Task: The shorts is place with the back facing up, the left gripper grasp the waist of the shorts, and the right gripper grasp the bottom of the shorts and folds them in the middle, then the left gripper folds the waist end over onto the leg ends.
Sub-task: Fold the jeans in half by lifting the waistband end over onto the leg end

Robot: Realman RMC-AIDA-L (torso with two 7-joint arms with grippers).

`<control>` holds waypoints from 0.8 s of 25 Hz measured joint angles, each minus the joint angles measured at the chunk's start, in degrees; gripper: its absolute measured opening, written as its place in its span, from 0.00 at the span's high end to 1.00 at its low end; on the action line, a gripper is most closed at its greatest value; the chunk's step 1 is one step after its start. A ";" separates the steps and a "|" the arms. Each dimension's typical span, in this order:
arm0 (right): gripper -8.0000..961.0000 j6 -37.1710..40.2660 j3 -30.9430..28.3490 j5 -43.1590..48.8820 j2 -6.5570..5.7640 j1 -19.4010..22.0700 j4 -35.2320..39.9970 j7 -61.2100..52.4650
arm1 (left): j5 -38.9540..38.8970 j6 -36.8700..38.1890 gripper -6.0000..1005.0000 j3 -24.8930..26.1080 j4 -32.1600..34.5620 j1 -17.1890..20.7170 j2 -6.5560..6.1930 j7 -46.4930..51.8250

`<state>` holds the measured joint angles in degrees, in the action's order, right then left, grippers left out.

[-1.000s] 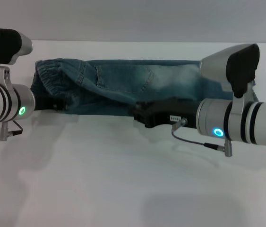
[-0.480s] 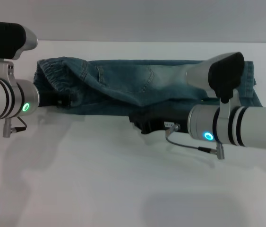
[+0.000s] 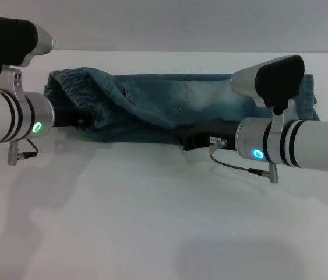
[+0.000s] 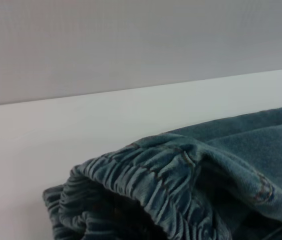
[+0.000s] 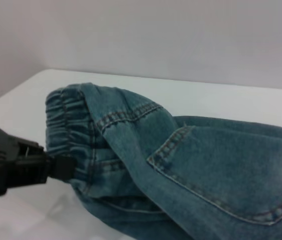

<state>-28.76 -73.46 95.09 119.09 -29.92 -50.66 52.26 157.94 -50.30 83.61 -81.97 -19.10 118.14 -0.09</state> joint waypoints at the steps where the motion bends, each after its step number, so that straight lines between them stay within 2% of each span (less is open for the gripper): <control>1: 0.93 -0.20 0.19 -0.93 -0.02 -0.15 0.25 0.00 | 0.00 -0.14 0.90 -0.02 -0.04 -0.07 0.00 0.00; 8: 0.93 -2.14 1.95 -5.17 0.12 0.42 0.66 1.99 | -0.01 -0.35 0.90 -0.03 -0.12 -0.56 0.01 -0.16; 20: 0.93 2.62 1.79 -5.52 0.07 -2.24 5.69 3.20 | -0.10 -2.03 0.90 -2.09 -5.21 0.79 0.02 0.05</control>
<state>-26.14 -71.67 89.57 119.16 -32.16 -44.97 55.47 157.84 -52.33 81.53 -87.18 -18.31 118.16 -0.05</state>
